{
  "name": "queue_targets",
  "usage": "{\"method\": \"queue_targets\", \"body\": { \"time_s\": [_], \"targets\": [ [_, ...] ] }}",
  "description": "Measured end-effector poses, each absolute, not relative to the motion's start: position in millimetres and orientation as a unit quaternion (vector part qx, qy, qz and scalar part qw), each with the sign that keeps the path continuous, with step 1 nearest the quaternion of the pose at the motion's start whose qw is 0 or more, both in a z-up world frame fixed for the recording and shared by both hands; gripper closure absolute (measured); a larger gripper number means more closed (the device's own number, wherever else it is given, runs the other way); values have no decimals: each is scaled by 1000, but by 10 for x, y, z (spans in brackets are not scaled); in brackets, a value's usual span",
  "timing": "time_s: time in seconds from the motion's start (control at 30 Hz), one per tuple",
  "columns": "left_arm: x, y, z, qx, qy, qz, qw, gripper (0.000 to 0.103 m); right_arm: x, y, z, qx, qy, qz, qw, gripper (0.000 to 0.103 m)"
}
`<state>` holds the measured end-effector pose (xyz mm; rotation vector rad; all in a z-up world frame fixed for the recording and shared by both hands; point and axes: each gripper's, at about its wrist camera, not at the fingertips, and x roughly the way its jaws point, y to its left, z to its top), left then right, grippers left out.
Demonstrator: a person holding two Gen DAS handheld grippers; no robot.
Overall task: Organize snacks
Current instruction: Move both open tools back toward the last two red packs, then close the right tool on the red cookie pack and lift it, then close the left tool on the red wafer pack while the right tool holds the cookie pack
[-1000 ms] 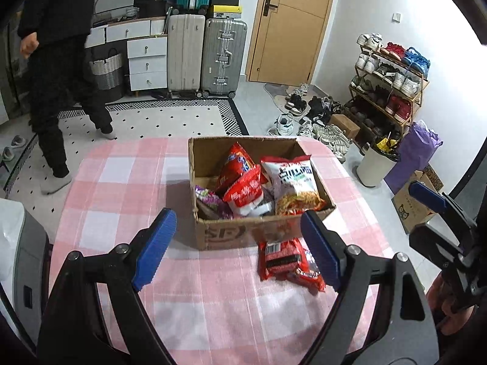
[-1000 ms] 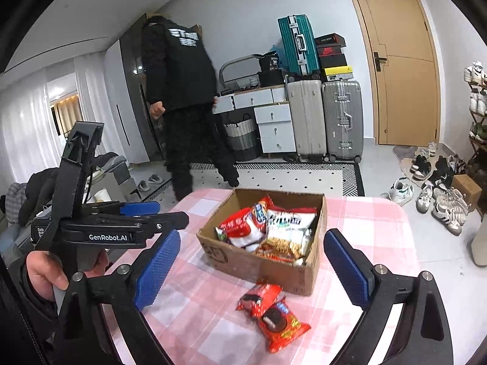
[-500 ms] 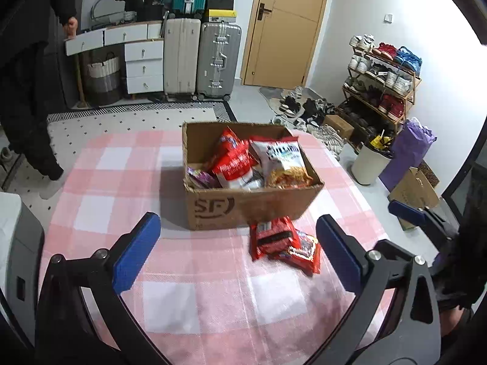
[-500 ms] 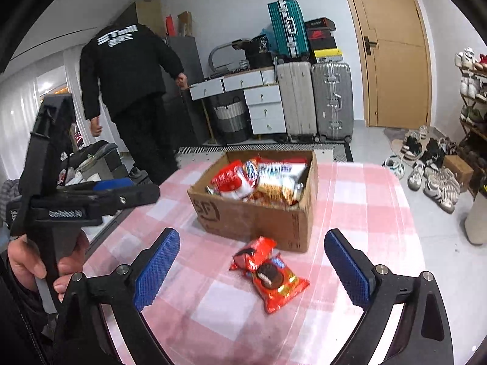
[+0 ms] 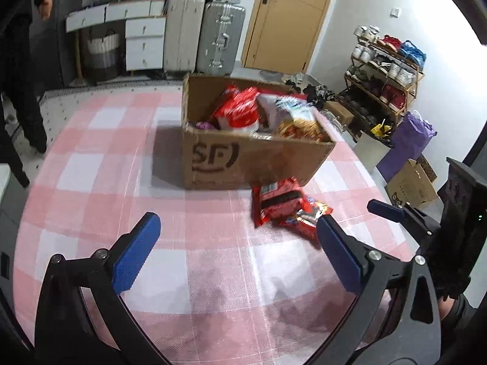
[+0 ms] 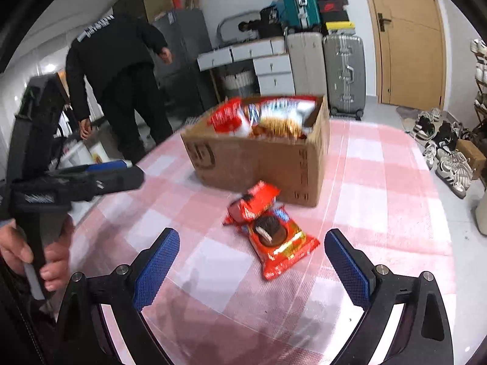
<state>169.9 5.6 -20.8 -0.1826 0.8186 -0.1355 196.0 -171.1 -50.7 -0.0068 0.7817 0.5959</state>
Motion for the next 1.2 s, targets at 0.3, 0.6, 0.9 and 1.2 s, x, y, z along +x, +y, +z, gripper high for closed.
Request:
{"method": "queue_targets", "body": {
  "time_s": [0.3, 0.6, 0.9, 1.2],
  "targets": [
    [1800, 170, -575, -97, 416, -45, 903, 1, 2373, -1553, -965, -31, 439, 269, 857, 5],
    [1847, 284, -842, -116, 440, -41, 889, 1, 2678, -1377, -1196, -77, 474, 268, 835, 17],
    [1837, 356, -881, -136, 439, -37, 888, 1, 2535, -1378, -1172, -100, 456, 265, 844, 56],
    [1792, 296, -868, -126, 442, -36, 887, 1, 2311, -1686, -964, -14, 435, 257, 863, 56]
  ]
}}
